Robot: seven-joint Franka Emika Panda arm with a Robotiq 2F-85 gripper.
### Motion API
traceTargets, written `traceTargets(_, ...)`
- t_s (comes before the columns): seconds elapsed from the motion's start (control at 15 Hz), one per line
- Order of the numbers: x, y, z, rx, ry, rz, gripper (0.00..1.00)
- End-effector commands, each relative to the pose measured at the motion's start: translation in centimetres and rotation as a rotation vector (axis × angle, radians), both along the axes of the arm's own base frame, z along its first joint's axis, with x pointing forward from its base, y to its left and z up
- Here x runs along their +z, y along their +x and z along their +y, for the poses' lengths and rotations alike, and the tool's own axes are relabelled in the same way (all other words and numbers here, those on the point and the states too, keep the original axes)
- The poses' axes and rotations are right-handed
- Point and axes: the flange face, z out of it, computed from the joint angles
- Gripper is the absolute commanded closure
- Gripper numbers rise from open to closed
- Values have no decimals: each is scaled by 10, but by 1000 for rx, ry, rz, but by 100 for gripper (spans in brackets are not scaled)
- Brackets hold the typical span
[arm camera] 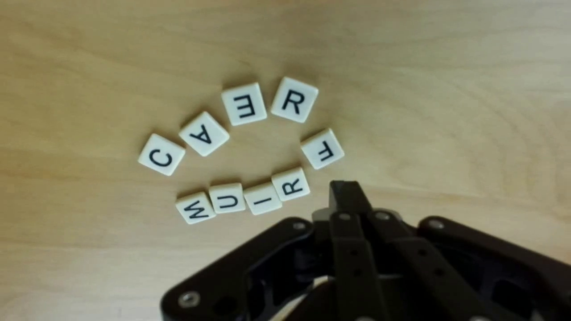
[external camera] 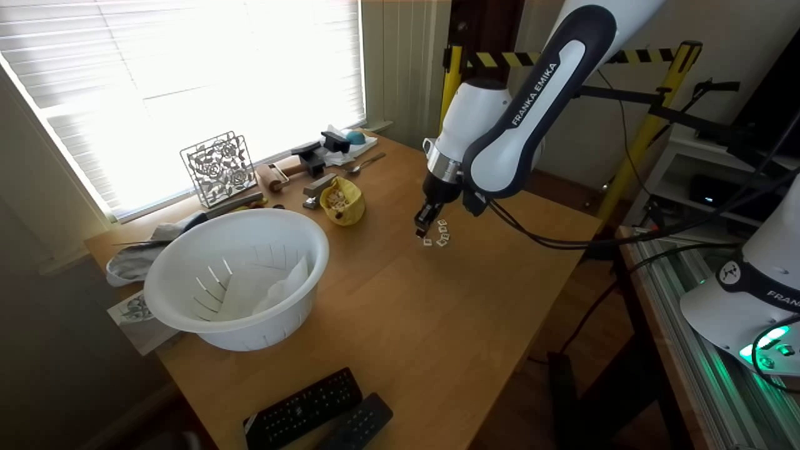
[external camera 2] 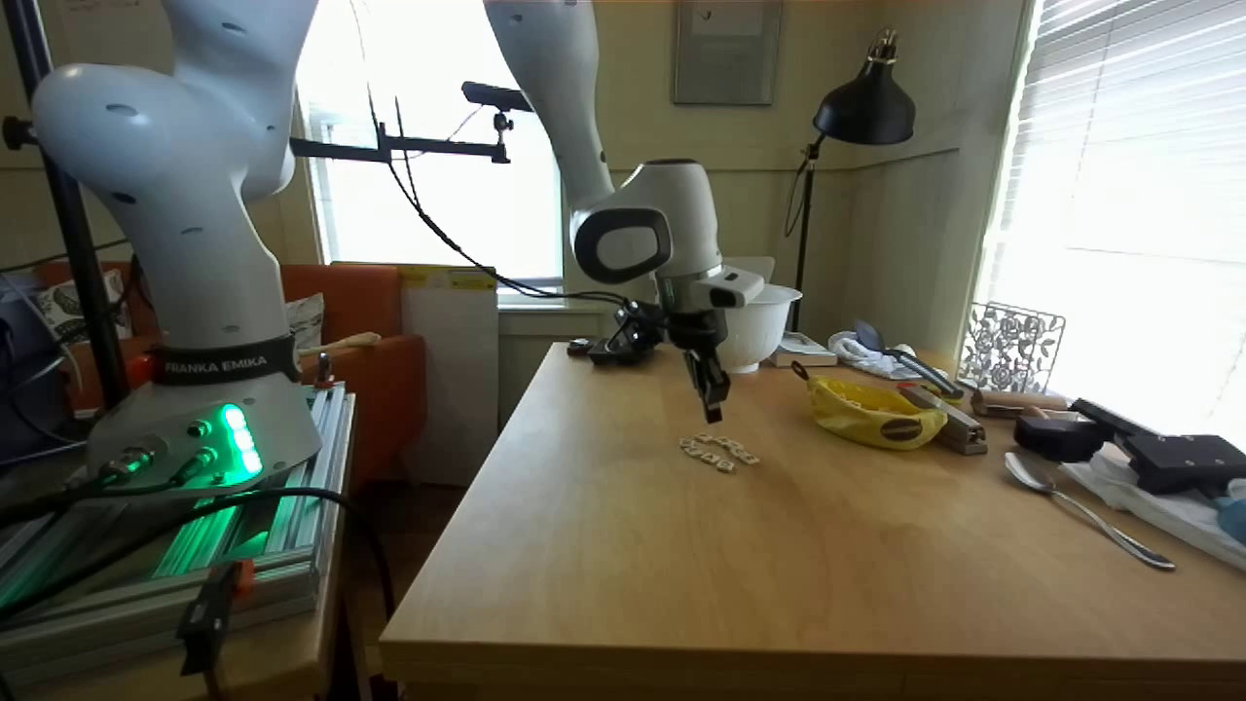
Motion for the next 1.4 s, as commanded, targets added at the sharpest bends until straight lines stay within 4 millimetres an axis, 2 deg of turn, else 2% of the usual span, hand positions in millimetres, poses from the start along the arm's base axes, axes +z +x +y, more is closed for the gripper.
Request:
traceTargets(0.0,19,-4,-5,25,4,-8,100)
traceTargets(0.4,29,-8,-30,216,-51,-18,100)
traceTargets(0.8,17,-26,-57,410,-53,104,100)
traceTargets(1.33,2,-34,-76,534,-82,152,100)
